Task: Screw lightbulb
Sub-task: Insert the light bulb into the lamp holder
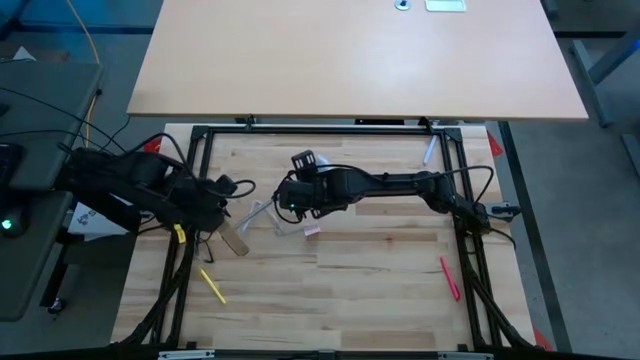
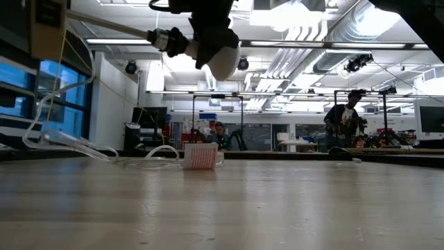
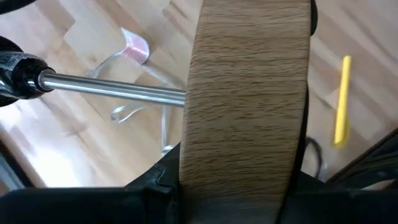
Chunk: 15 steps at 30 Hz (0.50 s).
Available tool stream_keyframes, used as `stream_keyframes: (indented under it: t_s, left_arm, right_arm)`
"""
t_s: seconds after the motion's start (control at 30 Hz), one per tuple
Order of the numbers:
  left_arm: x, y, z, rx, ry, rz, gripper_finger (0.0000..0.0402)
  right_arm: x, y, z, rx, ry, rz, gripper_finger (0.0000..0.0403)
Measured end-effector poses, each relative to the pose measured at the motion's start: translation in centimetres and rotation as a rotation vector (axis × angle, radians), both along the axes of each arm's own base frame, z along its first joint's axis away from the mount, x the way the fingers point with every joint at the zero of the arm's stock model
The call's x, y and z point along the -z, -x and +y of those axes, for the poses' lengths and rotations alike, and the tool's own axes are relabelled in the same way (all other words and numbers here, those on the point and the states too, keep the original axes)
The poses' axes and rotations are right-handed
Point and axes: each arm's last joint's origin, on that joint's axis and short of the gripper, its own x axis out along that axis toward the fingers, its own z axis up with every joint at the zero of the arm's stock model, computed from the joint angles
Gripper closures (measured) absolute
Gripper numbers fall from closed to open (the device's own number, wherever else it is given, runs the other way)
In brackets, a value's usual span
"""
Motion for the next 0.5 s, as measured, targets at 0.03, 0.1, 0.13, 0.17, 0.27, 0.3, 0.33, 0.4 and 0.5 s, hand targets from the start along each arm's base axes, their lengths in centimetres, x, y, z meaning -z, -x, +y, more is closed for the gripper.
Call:
stream_keyframes:
  t_s: [0.03,0.1,0.13,0.17,0.27,0.3,0.33,0.4,0.5]
  left_arm:
    - [0.06,-0.09,-0.01,0.001,-0.008,0.005,0.0294]
    - [0.22,-0.23,-0.06,0.013,-0.017,0.024,0.0294]
    - [0.31,-0.28,-0.11,0.015,-0.021,0.035,0.0294]
    - [0.39,-0.30,-0.12,0.014,-0.028,0.045,0.0294]
    - [0.45,-0.27,-0.06,0.012,-0.049,0.054,0.0294]
    - [0.44,-0.29,-0.06,0.013,-0.050,0.051,0.0294]
    - [0.44,-0.29,-0.05,0.016,-0.052,0.051,0.0294]
    - [0.46,-0.26,-0.04,0.025,-0.059,0.055,0.0294]
    - [0.56,-0.39,-0.01,0.042,-0.093,0.063,0.0294]
  right_arm:
    - [0.00,0.01,0.09,-0.004,0.002,0.003,0.0249]
    - [0.04,0.06,0.32,-0.012,-0.005,0.008,0.0249]
    - [0.05,0.05,0.37,-0.014,-0.017,0.006,0.0249]
    - [0.07,0.04,0.39,-0.014,-0.027,0.003,0.0249]
    - [0.12,0.09,0.38,-0.006,-0.034,0.003,0.0249]
    - [0.14,0.12,0.39,-0.008,-0.040,0.008,0.0249]
    - [0.18,0.14,0.42,-0.014,-0.053,0.011,0.0249]
    - [0.23,0.14,0.49,-0.024,-0.078,0.015,0.0249]
    - [0.27,0.17,0.53,-0.030,-0.094,0.019,0.0249]
